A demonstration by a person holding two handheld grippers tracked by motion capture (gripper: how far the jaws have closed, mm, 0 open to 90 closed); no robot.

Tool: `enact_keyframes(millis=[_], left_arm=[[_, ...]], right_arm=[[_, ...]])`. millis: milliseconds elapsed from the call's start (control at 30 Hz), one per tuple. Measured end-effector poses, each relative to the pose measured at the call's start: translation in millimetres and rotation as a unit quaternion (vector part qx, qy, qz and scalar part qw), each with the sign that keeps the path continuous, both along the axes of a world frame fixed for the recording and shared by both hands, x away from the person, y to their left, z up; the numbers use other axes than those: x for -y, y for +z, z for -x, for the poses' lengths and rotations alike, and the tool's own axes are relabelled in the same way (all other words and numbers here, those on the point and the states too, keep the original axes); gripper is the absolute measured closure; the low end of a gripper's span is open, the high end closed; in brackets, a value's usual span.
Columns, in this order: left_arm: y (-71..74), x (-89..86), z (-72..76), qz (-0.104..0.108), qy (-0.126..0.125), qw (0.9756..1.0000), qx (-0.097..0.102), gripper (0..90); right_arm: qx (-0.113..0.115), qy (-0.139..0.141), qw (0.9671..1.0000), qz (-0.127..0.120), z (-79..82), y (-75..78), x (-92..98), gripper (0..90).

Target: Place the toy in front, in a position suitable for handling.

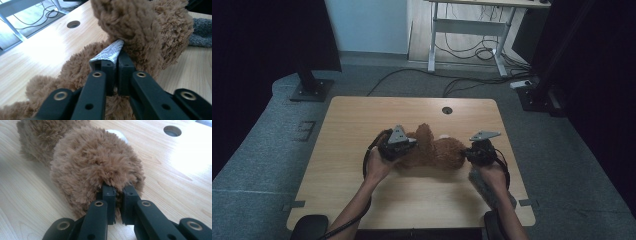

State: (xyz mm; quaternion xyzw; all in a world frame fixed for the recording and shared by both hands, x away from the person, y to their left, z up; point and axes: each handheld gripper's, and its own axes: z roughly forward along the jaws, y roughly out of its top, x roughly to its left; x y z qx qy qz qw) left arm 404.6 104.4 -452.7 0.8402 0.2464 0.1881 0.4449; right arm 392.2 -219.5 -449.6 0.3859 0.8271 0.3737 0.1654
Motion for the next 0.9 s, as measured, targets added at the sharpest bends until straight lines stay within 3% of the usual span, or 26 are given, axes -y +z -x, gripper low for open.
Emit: enact_keyframes(millis=[133,333,500,600,733,900], left_arm=[[0.2,-5.0,4.2,0.004,0.010,0.9999,-0.003,64.0],[-5.4,-26.7,29.1,0.007,0.033,0.9994,-0.010,43.2],[-27.6,-40.7,52.0,0.017,0.055,0.9978,-0.031,35.9],[-46.5,-42.3,60.8,0.013,0.067,0.9967,-0.044,32.9],[-64.5,-37.7,61.9,0.011,0.072,0.9950,-0.067,29.9],[-78.1,-29.9,54.8,-0.002,0.084,0.9935,-0.076,29.8]], right_arm=[[-0.004,-0.003,1.0000,-0.001,-0.1,-0.6,0.4,83.7],[-0.008,-0.008,0.9999,0.001,-0.7,-1.0,-0.5,83.7],[-0.010,-0.012,0.9999,-0.001,-1.1,-0.9,-1.0,83.7],[-0.010,-0.013,0.9999,0.000,-1.1,-0.5,-1.6,83.6],[-0.009,-0.014,0.9999,0.000,-1.1,0.0,-2.3,83.6],[-0.008,-0.014,0.9999,0.000,-0.6,-0.1,-2.4,83.5]])
